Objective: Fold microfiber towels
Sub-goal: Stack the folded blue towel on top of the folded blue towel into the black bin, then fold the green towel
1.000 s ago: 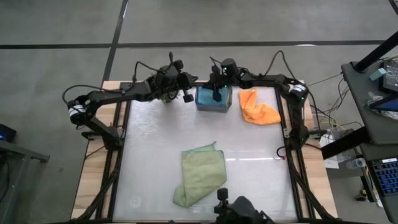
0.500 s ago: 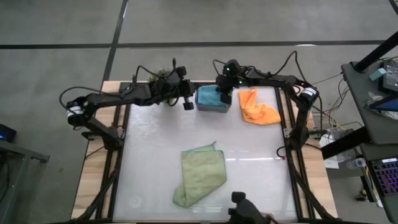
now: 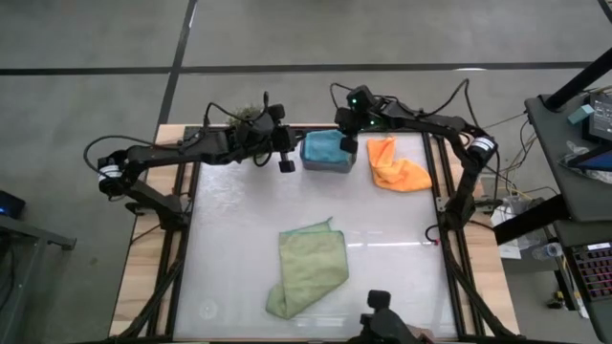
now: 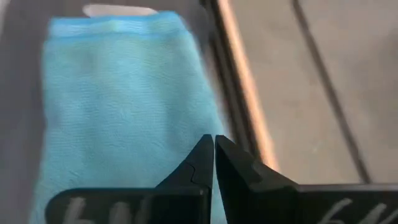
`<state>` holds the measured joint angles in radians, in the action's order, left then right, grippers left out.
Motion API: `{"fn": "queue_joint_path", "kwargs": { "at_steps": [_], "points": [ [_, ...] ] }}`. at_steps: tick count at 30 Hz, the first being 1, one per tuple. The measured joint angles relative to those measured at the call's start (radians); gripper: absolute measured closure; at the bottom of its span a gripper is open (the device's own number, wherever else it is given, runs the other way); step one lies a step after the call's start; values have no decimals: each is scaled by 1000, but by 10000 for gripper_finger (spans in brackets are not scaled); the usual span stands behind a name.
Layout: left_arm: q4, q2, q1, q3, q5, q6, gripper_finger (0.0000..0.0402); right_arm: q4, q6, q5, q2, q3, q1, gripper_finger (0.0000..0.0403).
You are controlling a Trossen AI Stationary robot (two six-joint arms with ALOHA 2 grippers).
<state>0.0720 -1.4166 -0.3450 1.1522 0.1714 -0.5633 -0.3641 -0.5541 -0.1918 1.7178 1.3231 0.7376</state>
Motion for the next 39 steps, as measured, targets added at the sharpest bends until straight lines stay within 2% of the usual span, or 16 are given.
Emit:
{"fn": "queue_joint_path", "kwargs": {
  "at_steps": [6, 22, 28, 31, 35, 39],
  "points": [
    [1, 0, 0, 0, 2, 0, 402, -55, -3, 30, -14, -8, 0, 392],
    [22, 0, 0, 0, 2, 3, 402, -51, -5, 7, 88, -25, 0, 392],
    [54, 15, 25, -5, 8, 33, 402, -64, 5, 9, 45, -26, 0, 392],
    [58, 57, 48, -48, 14, 34, 402, -70, 5, 9, -11, -28, -7, 392],
    [-1, 146, 81, -163, 14, 97, 402, -49, 29, -3, -107, -81, -42, 392],
    [-136, 242, 113, -320, 12, 154, 402, 119, 78, -45, -232, -217, -115, 392]
  ]
}}
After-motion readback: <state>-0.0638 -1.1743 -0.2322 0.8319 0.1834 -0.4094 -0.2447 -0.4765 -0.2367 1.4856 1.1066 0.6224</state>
